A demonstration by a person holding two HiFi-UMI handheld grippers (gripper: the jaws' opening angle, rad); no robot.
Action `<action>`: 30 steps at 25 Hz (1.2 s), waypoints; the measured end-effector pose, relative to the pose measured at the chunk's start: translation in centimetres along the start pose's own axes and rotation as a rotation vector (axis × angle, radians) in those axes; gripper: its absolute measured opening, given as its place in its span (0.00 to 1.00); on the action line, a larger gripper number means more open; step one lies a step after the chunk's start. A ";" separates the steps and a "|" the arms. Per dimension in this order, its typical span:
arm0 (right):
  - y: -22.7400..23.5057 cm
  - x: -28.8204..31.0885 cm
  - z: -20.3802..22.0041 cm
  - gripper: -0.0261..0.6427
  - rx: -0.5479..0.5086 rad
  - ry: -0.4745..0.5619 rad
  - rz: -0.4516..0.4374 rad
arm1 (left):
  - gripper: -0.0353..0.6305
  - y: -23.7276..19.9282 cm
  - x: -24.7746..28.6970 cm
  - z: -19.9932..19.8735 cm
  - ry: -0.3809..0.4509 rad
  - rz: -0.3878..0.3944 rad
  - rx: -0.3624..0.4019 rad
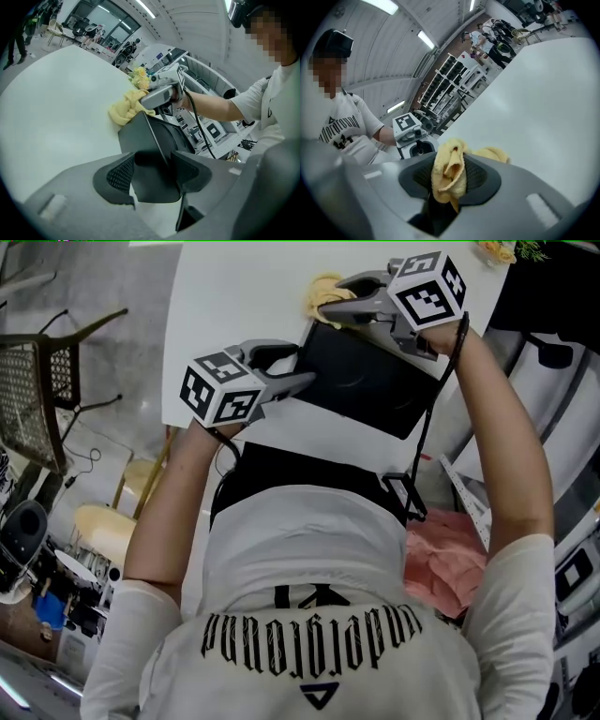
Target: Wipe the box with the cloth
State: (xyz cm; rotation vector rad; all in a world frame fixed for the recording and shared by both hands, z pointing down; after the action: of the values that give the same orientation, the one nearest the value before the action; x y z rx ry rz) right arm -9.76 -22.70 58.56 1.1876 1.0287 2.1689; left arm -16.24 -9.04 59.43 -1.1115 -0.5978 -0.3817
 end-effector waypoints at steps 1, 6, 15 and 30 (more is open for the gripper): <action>0.4 -0.4 1.3 0.21 0.019 0.006 0.000 | 0.44 -0.4 0.2 0.1 -0.002 0.001 0.003; 0.6 -4.0 10.8 0.21 0.118 -0.040 -0.003 | 0.44 -0.3 1.6 0.5 0.018 -0.008 0.001; -3.7 -15.4 22.7 0.21 0.364 0.059 0.058 | 0.44 2.8 0.4 -2.9 0.007 0.038 -0.031; -5.5 -9.9 29.4 0.22 0.591 0.821 -0.002 | 0.45 0.3 2.2 -3.6 0.015 -0.016 -0.003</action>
State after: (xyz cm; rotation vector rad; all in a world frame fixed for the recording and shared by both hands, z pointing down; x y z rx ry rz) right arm 20.67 -14.60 59.47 0.4339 2.1050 2.4736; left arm -13.37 -12.17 59.47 -1.1063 -0.5932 -0.4046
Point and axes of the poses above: the fingertips, and each gripper's own axes: x forward along the fingers, y to its right, z out of its underside, the point moved 6 cm from there along -x, backward along the fingers, and after that the axes turned 15 degrees about -y, right-handed, at the moved point
